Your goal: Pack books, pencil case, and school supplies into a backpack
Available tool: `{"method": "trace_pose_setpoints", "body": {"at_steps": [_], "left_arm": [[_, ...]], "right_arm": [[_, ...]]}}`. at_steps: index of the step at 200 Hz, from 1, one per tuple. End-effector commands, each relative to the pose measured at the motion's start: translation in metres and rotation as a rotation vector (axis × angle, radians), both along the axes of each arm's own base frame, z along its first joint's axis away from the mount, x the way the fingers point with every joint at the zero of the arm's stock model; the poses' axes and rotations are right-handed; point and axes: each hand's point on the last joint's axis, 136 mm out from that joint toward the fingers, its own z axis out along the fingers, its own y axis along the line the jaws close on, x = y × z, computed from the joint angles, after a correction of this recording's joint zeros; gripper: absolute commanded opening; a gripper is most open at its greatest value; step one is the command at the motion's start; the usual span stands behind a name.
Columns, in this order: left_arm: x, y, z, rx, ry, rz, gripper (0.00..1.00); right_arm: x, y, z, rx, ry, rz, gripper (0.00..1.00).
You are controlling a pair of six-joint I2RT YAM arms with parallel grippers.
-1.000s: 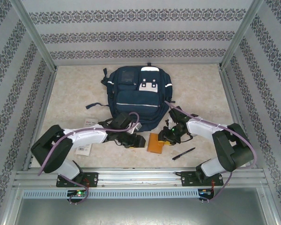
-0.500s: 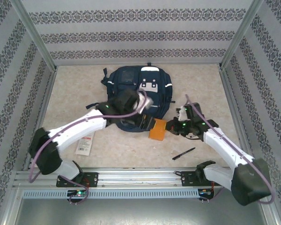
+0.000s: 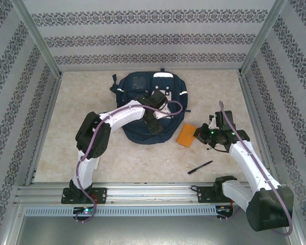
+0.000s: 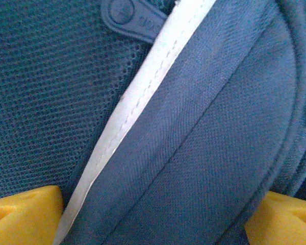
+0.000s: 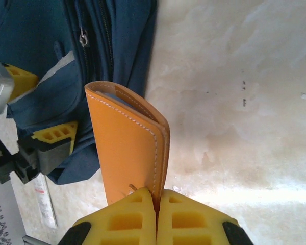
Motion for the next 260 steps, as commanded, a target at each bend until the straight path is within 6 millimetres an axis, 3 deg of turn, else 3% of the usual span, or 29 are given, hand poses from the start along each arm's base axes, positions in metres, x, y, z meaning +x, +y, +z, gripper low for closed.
{"method": "trace_pose_setpoints", "body": {"at_steps": [1,9,13,28,44,68,90,118,156,170,205,260], "left_arm": [[0.0,0.005,0.02,0.046,-0.007,-0.052,0.91],[0.005,0.009,0.016,0.072,-0.021,-0.032,0.87],[0.009,0.012,0.014,0.086,-0.035,-0.018,0.8],[0.019,0.015,0.014,0.094,-0.057,0.021,0.4],[0.024,0.009,0.028,0.037,-0.038,0.038,0.0],[0.025,-0.005,0.062,-0.07,-0.05,0.034,0.0],[0.019,-0.024,0.115,-0.218,-0.057,0.021,0.0],[0.021,-0.025,0.174,-0.258,-0.103,0.036,0.0],[0.018,-0.036,0.231,-0.407,-0.134,0.075,0.0],[0.018,-0.041,0.236,-0.445,-0.136,0.069,0.0],[0.021,-0.043,0.224,-0.426,-0.117,0.082,0.0],[0.021,-0.045,0.216,-0.424,-0.096,0.087,0.0]], "right_arm": [[-0.009,-0.007,-0.005,-0.028,0.025,-0.009,0.0],[-0.01,-0.007,-0.005,-0.024,0.025,-0.012,0.0],[-0.01,-0.007,-0.005,-0.022,0.023,-0.01,0.0],[-0.01,-0.003,-0.002,-0.011,0.012,0.011,0.0],[-0.012,0.001,0.001,0.014,0.012,0.031,0.0],[-0.01,0.016,0.01,0.106,0.003,0.066,0.0],[-0.005,0.033,0.029,0.239,-0.006,0.097,0.0],[0.008,0.05,0.053,0.382,-0.034,0.091,0.0],[0.034,0.065,0.052,0.362,-0.01,0.053,0.0],[0.05,0.072,0.047,0.36,0.002,0.011,0.0],[0.081,0.075,0.031,0.323,-0.008,-0.137,0.0],[0.104,0.077,0.012,0.264,-0.004,-0.215,0.0]]}}
